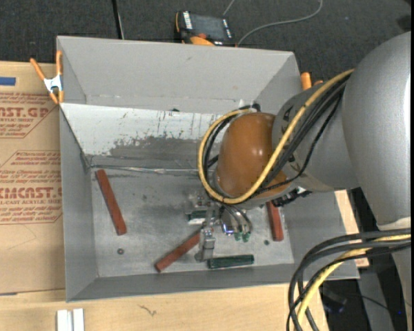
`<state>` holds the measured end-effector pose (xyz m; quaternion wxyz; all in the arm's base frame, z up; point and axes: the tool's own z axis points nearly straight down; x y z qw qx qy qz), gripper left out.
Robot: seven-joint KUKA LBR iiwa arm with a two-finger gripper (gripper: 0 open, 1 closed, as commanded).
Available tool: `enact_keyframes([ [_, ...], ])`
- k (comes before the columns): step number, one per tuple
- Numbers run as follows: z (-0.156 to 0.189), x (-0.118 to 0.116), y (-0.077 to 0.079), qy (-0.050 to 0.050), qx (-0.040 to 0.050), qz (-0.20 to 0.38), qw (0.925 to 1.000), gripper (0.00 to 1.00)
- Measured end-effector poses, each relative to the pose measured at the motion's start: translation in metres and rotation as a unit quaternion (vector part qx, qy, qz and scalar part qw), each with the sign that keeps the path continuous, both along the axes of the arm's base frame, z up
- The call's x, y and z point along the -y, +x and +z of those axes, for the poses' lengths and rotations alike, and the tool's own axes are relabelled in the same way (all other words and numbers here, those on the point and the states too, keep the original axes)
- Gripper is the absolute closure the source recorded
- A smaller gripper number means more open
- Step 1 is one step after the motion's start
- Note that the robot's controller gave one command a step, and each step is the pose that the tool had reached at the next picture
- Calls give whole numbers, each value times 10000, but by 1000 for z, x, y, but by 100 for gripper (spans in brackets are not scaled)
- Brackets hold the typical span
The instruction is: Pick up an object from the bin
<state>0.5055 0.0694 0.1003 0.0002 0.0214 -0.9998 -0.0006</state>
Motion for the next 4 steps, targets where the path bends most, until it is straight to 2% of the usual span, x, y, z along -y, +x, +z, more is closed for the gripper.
enact_keyframes([
  [1, 14, -9, -16, -6, -1, 111, 9999, 0],
  [2, -31, -22, -19, -4, 31, 608, 9981, 0],
  [3, -30, -22, -17, -3, 36, 603, 9982, 0],
  [4, -31, -22, -19, -6, 8, 604, 9982, 100],
])
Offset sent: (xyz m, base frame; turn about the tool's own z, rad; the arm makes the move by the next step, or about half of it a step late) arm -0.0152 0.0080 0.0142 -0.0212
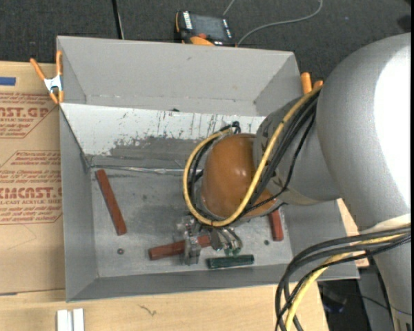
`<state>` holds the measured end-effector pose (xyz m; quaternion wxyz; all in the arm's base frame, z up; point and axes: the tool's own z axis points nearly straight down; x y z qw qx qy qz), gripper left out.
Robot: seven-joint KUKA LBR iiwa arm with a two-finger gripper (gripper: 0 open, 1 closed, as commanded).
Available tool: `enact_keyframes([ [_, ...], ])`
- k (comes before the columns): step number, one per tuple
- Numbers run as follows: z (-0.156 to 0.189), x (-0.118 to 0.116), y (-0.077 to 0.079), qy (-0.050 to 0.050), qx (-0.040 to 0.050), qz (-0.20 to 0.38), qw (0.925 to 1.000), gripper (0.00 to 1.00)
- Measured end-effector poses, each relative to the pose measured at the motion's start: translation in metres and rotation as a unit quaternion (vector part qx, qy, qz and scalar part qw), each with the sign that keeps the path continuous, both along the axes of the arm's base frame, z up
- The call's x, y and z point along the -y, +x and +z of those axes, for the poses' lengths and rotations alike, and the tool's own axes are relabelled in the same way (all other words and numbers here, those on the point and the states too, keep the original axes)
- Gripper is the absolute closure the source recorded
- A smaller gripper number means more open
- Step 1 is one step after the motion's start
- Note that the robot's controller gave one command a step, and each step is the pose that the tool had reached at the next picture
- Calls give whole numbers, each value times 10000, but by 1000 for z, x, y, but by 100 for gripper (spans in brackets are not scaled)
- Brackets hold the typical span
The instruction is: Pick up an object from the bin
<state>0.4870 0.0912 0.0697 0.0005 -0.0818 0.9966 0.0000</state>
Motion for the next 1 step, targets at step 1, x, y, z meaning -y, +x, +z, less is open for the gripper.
enact_keyframes([
  [1, 85, 0, 2, 4, 33, 0, 10000, 100],
])
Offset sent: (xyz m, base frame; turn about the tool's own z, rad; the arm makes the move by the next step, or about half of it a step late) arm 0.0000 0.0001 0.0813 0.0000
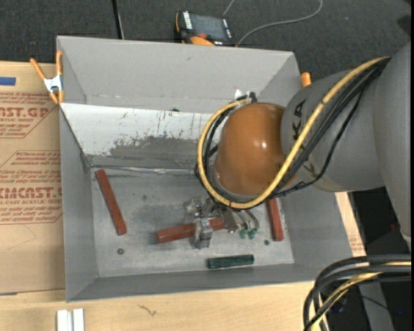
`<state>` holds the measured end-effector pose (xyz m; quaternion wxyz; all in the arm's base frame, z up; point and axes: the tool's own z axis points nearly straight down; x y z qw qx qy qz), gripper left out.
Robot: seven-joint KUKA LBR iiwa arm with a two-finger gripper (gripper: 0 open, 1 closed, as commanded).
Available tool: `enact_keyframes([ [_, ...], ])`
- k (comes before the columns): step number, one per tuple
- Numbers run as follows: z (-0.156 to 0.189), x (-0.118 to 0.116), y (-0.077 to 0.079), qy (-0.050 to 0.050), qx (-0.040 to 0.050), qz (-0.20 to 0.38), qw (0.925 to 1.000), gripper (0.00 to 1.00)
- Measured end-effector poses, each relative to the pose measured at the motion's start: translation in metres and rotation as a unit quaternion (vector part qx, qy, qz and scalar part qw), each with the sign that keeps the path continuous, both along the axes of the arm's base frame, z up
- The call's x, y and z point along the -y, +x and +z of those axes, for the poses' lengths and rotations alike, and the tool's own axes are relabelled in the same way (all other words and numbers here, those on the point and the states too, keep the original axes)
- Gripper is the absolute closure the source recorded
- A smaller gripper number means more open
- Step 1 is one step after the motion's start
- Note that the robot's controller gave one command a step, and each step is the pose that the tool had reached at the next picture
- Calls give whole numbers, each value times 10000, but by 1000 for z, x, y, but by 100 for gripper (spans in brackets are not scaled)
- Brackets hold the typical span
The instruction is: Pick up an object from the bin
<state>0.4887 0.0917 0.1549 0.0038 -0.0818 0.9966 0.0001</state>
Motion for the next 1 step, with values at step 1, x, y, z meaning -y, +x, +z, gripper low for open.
enact_keyframes([
  [1, 34, 0, 1, -2, -15, -1, 10000, 100],
])
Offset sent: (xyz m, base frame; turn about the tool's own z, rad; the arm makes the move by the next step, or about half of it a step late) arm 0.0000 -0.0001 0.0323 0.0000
